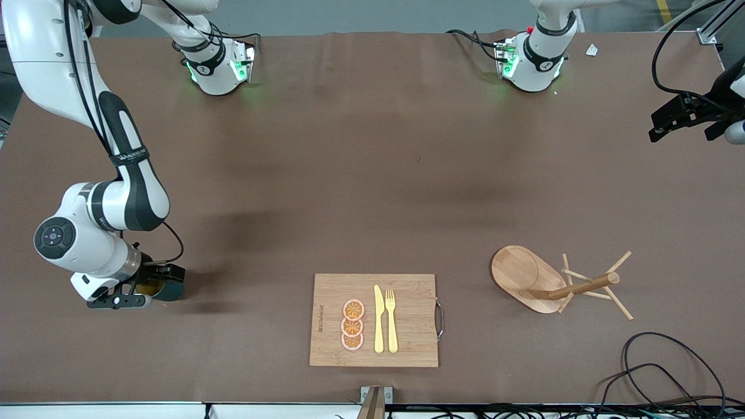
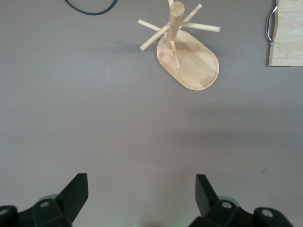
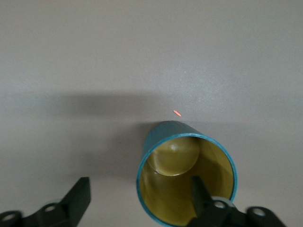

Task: Pass cup and hang on rack
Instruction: 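Grasp the teal mug rim with the right gripper and lift it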

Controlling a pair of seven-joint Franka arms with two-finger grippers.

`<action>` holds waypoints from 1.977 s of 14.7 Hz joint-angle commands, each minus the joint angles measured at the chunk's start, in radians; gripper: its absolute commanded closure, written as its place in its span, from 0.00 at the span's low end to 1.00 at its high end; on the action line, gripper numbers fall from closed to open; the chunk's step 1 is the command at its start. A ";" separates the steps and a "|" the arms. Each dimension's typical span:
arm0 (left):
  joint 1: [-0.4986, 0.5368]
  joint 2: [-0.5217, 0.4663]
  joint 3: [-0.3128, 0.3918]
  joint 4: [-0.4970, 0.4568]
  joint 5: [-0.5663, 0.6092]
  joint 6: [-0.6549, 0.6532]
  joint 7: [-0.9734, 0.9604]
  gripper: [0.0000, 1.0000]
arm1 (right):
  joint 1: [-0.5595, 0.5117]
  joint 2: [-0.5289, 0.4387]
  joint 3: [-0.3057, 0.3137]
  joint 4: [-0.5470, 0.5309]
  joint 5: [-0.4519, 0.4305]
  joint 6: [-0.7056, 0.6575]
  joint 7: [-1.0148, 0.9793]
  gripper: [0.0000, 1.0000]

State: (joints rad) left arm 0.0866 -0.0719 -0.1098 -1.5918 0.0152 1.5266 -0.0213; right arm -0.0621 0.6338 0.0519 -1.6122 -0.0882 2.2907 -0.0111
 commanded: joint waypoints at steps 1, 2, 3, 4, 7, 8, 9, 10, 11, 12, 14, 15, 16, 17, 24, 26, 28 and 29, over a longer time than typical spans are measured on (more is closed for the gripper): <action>0.004 0.011 -0.008 0.018 0.011 -0.016 -0.008 0.00 | -0.010 0.021 0.006 0.020 -0.079 -0.008 -0.001 0.51; 0.005 0.011 -0.010 0.019 0.009 -0.016 -0.008 0.00 | -0.011 0.026 0.006 0.020 -0.082 -0.007 -0.001 0.57; 0.004 0.011 -0.010 0.020 0.011 -0.016 -0.008 0.00 | -0.013 0.029 0.006 0.020 -0.081 -0.002 -0.001 0.63; 0.002 0.012 -0.010 0.018 0.011 -0.013 -0.008 0.00 | -0.015 0.032 0.006 0.020 -0.079 0.001 -0.001 0.68; -0.001 0.012 -0.013 0.018 0.012 -0.011 -0.006 0.00 | -0.015 0.030 0.006 0.021 -0.071 0.001 0.000 0.85; -0.001 0.012 -0.014 0.018 0.015 -0.013 -0.008 0.00 | -0.013 0.027 0.008 0.031 -0.071 -0.002 0.000 0.91; -0.001 0.012 -0.016 0.018 0.014 -0.013 -0.005 0.00 | -0.005 0.024 0.009 0.043 -0.070 -0.010 0.000 0.94; 0.001 0.011 -0.016 0.018 0.014 -0.013 0.000 0.00 | 0.002 0.017 0.019 0.043 -0.067 -0.019 -0.001 0.95; 0.001 0.012 -0.018 0.018 0.014 -0.013 0.000 0.00 | 0.016 0.006 0.035 0.044 -0.067 -0.052 0.000 0.95; 0.001 0.012 -0.016 0.016 0.014 -0.013 -0.003 0.00 | 0.024 -0.028 0.060 0.057 -0.067 -0.107 0.000 0.96; 0.001 0.023 -0.018 0.016 0.008 -0.011 -0.005 0.00 | 0.038 -0.046 0.121 0.115 -0.065 -0.213 0.005 0.96; 0.002 0.029 -0.018 0.018 0.000 -0.011 -0.005 0.00 | 0.039 -0.046 0.153 0.148 -0.067 -0.268 0.005 0.96; 0.001 0.029 -0.018 0.018 0.003 -0.006 -0.005 0.00 | 0.041 -0.049 0.189 0.170 -0.065 -0.322 0.011 0.96; -0.001 0.032 -0.018 0.016 0.000 -0.005 -0.006 0.00 | 0.041 -0.049 0.236 0.190 -0.059 -0.359 0.025 0.96; 0.004 0.032 -0.018 0.016 -0.003 -0.008 -0.006 0.00 | 0.267 -0.011 0.416 0.293 -0.067 -0.286 0.438 0.96; 0.004 0.032 -0.018 0.016 -0.003 -0.008 -0.006 0.00 | 0.370 0.041 0.404 0.301 -0.074 -0.177 0.558 0.96; 0.004 0.032 -0.016 0.016 -0.001 -0.010 -0.006 0.00 | 0.499 0.090 0.300 0.301 -0.076 -0.082 0.627 0.96; 0.005 0.032 -0.018 0.016 -0.001 -0.008 -0.005 0.00 | 0.562 0.108 0.242 0.304 -0.073 -0.050 0.658 0.96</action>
State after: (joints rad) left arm 0.0857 -0.0423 -0.1222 -1.5915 0.0148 1.5275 -0.0213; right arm 0.3987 0.6797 0.3925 -1.3516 -0.1436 2.1886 0.5873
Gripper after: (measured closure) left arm 0.000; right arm 0.952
